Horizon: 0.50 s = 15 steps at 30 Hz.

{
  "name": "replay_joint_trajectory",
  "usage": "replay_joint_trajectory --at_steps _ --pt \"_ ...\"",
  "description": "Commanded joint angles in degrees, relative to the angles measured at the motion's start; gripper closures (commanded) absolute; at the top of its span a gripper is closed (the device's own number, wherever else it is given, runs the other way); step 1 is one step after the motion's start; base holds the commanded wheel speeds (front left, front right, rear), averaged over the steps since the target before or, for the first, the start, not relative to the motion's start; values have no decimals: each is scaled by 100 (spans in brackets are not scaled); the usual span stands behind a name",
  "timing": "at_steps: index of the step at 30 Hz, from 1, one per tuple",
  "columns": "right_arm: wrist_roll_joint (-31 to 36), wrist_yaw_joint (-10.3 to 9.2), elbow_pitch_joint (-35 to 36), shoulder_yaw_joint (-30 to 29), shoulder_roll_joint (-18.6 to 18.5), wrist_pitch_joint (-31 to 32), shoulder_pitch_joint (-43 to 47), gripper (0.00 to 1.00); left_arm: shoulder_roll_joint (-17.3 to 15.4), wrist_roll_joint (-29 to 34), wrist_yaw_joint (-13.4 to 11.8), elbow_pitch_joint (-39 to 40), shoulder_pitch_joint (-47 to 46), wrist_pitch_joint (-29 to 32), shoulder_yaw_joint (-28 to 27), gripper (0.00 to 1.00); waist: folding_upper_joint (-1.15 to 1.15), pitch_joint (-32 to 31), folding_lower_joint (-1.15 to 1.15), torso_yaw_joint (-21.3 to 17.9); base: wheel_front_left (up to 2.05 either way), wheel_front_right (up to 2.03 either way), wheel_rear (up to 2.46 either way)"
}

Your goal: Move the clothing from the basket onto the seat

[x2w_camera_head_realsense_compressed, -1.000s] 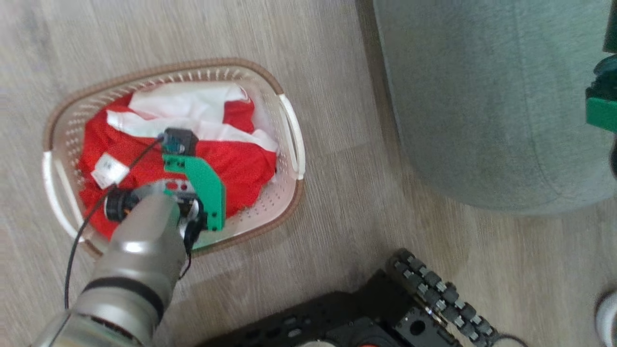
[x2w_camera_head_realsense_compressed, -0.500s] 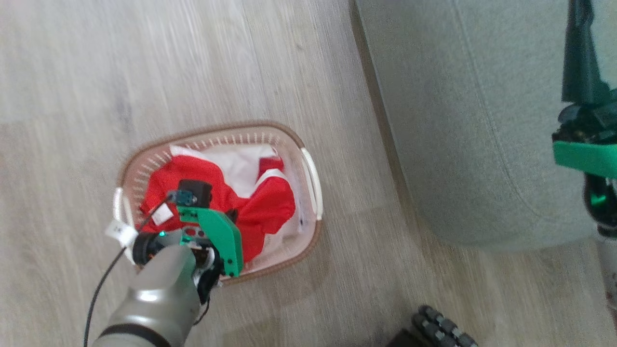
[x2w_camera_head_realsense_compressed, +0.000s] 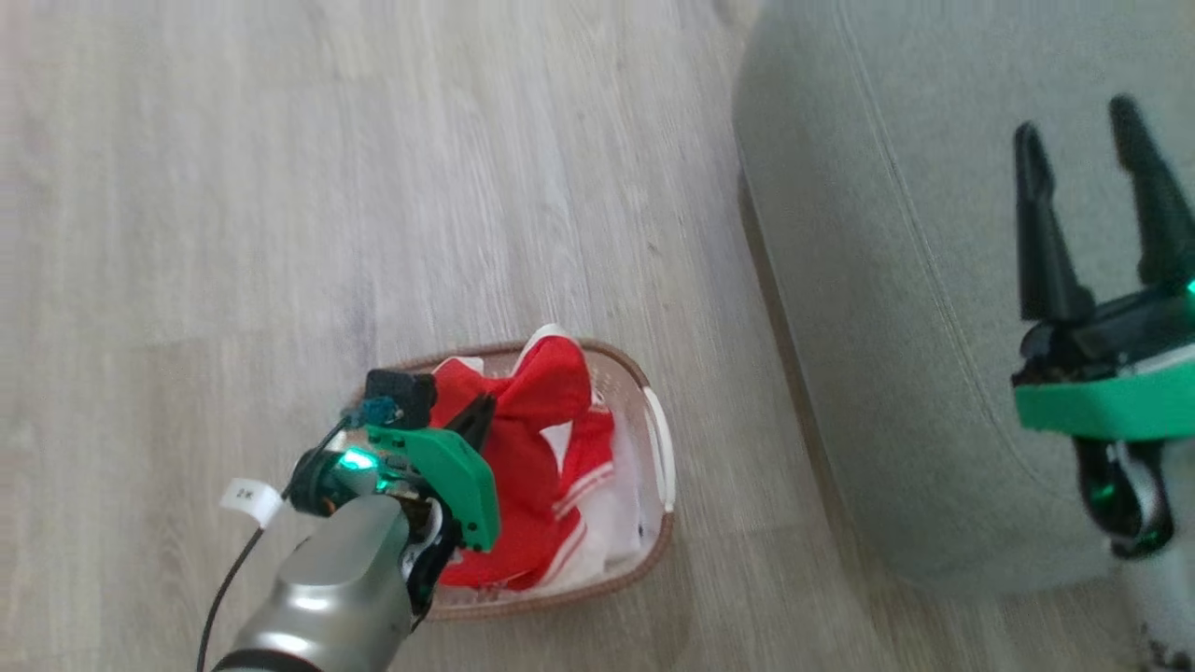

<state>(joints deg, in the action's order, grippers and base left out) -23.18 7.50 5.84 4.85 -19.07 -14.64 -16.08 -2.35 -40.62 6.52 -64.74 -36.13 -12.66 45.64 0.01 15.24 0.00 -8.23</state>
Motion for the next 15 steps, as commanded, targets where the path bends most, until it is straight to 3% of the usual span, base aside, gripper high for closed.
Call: replay_joint_trajectory --at_steps 1,6,15 --pt "46 -1 169 81 9 -36 116 0 -54 -22 -37 211 -64 -119 -115 100 -1 -392 0 244 0 0 0" --pt "101 -1 137 189 111 -36 423 0 -94 64 -132 729 -63 -220 -220 100 -1 -794 0 385 0 0 0" --pt "150 -1 80 479 217 -36 817 0 -591 588 -728 3412 150 -232 -741 100 -1 -1330 0 546 0 0 0"
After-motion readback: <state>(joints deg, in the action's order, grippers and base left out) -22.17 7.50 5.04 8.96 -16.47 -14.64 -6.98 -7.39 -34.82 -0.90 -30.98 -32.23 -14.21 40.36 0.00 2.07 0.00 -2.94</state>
